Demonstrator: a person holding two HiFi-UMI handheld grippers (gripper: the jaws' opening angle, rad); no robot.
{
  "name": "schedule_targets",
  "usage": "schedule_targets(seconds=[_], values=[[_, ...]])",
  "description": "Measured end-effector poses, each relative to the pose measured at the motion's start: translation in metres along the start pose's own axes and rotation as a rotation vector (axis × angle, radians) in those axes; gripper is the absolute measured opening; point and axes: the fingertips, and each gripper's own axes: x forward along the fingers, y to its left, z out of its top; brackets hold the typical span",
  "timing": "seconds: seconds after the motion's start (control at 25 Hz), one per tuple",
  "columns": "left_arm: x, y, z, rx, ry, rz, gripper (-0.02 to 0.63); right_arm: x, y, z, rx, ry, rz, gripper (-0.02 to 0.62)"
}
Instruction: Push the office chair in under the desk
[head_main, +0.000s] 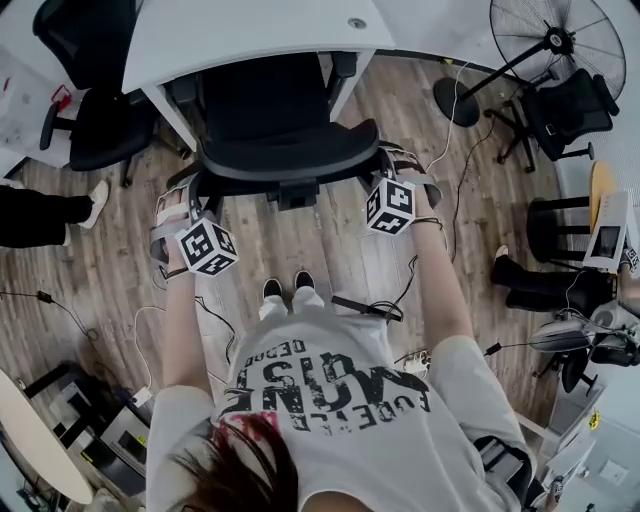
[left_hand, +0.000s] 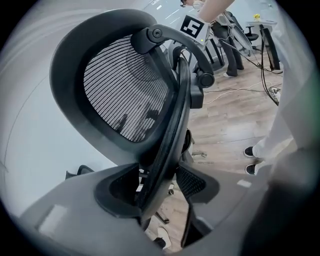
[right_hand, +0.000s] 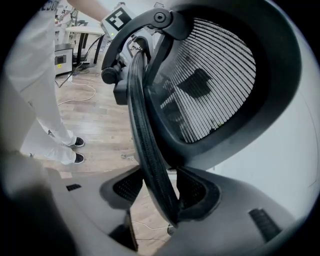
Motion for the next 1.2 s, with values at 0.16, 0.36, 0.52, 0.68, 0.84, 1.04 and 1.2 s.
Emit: schedule_targets(seconds=[0.16,0.36,0.52,0.68,0.84,1.04,1.2], values=[[0.006,0.005,0.000,0.004,0.008,0.005,0.241,0.005,-0.005,-0.001,-0.002,0.000,-0.006,0.209],[0.016,0.014,0.000,0.005,0.018,0.007,0.240,0.013,-0.016,0.000,-0.003,0.003,-0.008,0.209],[0.024,0.020,-0.001,0.006,0.024,0.015,0.239,0.020,-0.023,0.001,-0.006,0.003,-0.012,0.209],[0.026,0.026,-0.006,0.018,0.027,0.023,0.241,0.022,-0.025,0.006,-0.013,-0.005,-0.019,0.209],[0.028,0.028,-0.008,0.031,0.028,0.042,0.238,0.024,-0.026,0.007,-0.022,-0.002,-0.028,0.209],[0.028,0.028,-0.010,0.048,0.029,0.042,0.233,0.024,-0.025,0.008,-0.021,0.001,-0.021,0.208],[0.027,0.028,-0.007,0.051,0.033,0.037,0.233,0.022,-0.026,0.005,-0.017,0.008,-0.011,0.209]])
